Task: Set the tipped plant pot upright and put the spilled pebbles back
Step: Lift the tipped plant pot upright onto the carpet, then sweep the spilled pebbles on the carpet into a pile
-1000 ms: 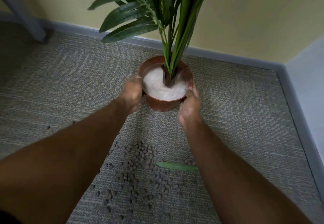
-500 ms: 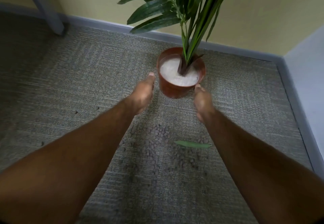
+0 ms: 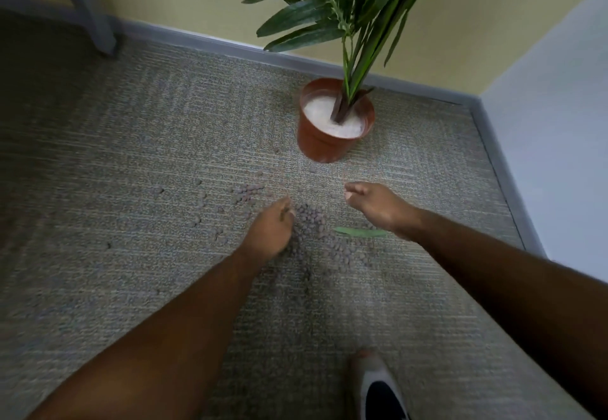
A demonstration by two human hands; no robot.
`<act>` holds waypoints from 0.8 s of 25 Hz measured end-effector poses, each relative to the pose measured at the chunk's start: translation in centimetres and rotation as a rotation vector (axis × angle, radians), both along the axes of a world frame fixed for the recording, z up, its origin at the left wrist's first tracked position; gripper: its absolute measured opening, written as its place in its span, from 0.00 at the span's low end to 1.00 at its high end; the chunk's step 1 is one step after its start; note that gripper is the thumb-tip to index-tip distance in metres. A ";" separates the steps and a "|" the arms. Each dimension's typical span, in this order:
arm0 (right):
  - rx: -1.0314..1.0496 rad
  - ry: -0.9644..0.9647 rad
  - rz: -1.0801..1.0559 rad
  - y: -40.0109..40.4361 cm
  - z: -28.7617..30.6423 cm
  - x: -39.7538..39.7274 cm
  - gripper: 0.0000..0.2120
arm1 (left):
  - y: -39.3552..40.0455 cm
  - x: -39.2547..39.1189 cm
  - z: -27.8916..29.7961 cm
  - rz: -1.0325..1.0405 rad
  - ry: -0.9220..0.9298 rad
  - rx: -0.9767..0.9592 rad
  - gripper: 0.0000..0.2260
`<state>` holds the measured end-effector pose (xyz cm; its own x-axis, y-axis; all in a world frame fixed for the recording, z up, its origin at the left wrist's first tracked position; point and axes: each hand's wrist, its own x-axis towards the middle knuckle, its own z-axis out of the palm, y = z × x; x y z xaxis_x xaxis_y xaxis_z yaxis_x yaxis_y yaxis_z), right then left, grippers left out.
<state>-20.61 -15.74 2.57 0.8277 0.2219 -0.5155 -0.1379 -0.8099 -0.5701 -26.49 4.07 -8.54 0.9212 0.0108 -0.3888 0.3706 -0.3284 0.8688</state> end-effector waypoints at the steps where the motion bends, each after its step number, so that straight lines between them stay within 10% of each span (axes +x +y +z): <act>1: -0.036 0.009 0.043 0.1 0.9 -0.9 0.25 | 0.0 -0.4 -0.1 -0.067 0.010 0.044 0.23; 10: -0.267 -0.030 0.258 -2.0 3.6 -2.8 0.25 | 0.1 -3.0 -1.8 -0.379 -0.123 0.393 0.27; 16: -0.402 -0.188 0.545 -5.4 -7.3 -7.2 0.24 | 2.6 -7.1 -3.6 -0.458 -0.218 0.660 0.28; 20: -0.370 -0.510 0.996 -4.2 -15.1 -15.6 0.29 | 3.3 -11.6 -5.6 -0.139 -0.160 0.677 0.27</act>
